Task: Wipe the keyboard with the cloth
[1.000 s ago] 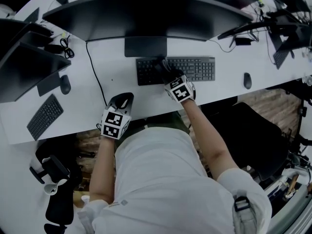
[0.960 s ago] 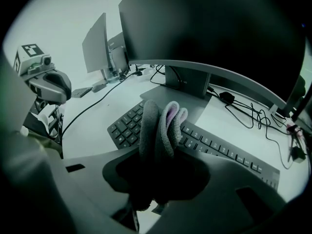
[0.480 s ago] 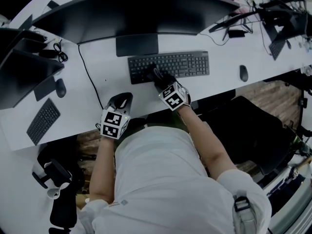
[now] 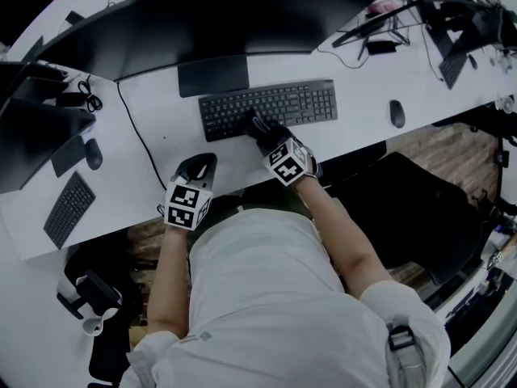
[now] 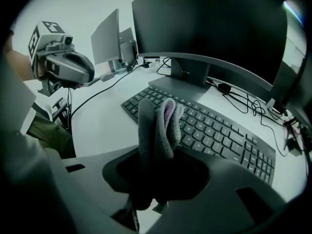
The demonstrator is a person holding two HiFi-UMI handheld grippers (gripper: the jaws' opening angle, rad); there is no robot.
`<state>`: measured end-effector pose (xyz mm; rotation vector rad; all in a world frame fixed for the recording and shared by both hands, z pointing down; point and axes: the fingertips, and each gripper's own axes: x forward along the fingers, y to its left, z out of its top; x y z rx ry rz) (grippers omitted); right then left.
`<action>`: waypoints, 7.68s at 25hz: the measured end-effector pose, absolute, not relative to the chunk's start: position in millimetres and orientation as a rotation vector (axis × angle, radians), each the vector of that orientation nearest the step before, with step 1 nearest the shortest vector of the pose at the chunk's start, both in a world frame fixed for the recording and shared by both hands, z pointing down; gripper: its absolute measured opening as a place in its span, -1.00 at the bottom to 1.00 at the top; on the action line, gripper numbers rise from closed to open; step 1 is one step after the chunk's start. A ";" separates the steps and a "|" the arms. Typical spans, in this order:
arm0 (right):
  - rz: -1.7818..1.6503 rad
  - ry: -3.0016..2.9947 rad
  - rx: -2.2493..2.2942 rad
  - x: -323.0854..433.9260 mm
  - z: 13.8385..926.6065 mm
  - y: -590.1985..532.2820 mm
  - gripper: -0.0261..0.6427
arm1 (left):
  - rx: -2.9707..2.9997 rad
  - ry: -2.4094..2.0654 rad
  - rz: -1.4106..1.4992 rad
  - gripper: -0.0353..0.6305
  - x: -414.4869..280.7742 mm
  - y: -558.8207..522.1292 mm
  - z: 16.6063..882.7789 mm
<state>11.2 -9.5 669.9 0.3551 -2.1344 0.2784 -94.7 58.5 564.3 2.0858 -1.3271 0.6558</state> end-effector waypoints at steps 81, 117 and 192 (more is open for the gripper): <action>0.554 -1.970 0.974 84.1 671.9 -40.0 -0.53 | 2.315 -0.994 0.731 -0.90 -81.7 46.6 559.1; 0.584 -2.169 0.655 84.4 658.5 -126.0 -0.52 | 2.099 -1.252 0.730 -0.90 -28.4 -11.8 559.3; 0.721 -2.084 0.878 189.5 663.7 -136.7 -0.51 | 2.208 -1.013 0.790 -0.90 46.5 -46.0 575.2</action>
